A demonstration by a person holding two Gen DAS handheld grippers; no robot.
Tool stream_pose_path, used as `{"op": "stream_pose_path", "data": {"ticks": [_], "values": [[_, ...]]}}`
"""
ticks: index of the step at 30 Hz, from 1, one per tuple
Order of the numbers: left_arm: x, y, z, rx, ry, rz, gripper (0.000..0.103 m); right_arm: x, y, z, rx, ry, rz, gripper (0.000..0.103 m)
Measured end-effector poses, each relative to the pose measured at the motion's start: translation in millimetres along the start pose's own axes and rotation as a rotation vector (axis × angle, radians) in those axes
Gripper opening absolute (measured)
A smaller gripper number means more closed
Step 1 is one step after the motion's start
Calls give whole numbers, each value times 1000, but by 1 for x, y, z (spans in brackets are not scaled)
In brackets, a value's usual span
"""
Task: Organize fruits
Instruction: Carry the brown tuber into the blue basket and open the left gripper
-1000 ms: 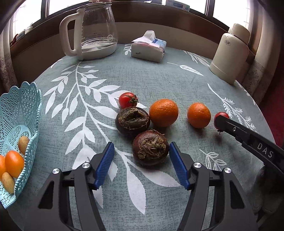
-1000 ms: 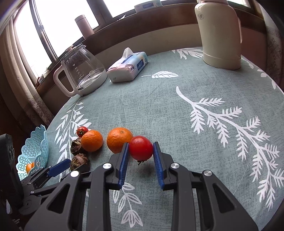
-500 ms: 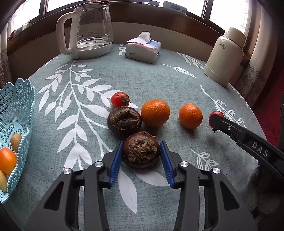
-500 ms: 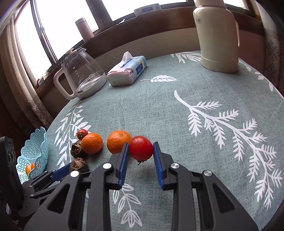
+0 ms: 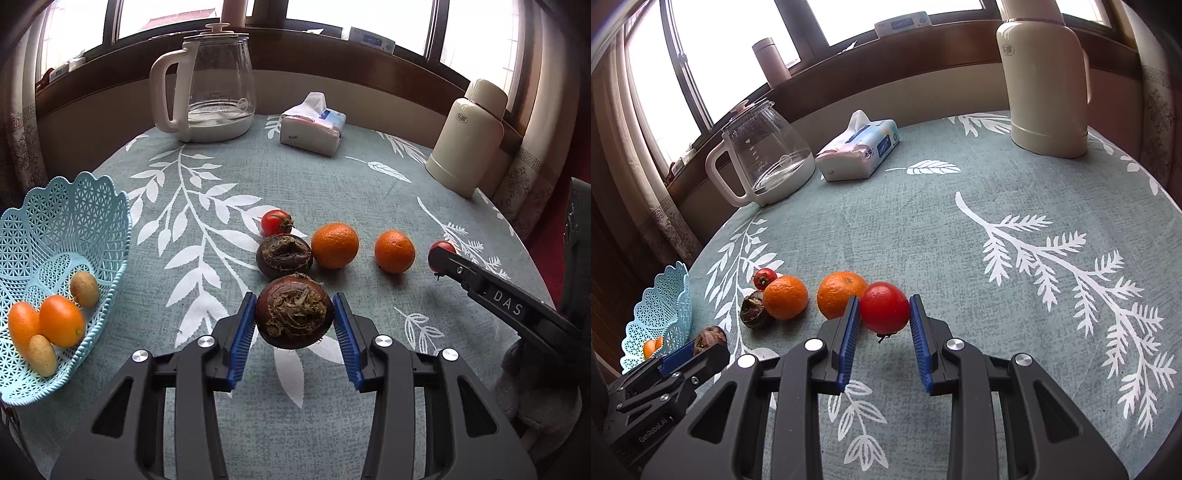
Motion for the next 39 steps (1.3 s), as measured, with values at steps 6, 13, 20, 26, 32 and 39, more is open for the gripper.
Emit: {"op": "stream_pose_path", "data": {"ticks": [6,13,20,26,32,39], "values": [[-15,-22,11,69,-23,34,43,-1,0,0,1,-5,-4,28],[-46,-46,24,142,-75,89,43,-2,-1,0,6,-7,-13,28],[-84,-66,37,202,-142,162,43,-2,0,0,7,-13,-21,28],[-116,-79,42,230,-193,209,43,-3,-1,-1,7,-15,-27,28],[-136,-86,42,246,-222,248,43,-3,-1,-1,8,-15,-29,28],[-158,-88,41,246,-259,289,43,-3,-1,-1,7,-15,-29,28]]}}
Point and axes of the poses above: each gripper's, at about its wrist camera, not at the fingertips, and y roughly the way its jaws point, x to its right, z to its top, the point moved 2 cm from there along y, roughly the way its jaws point, and after that the axes turned 15 degrees about -y, right-handed, at the moved point
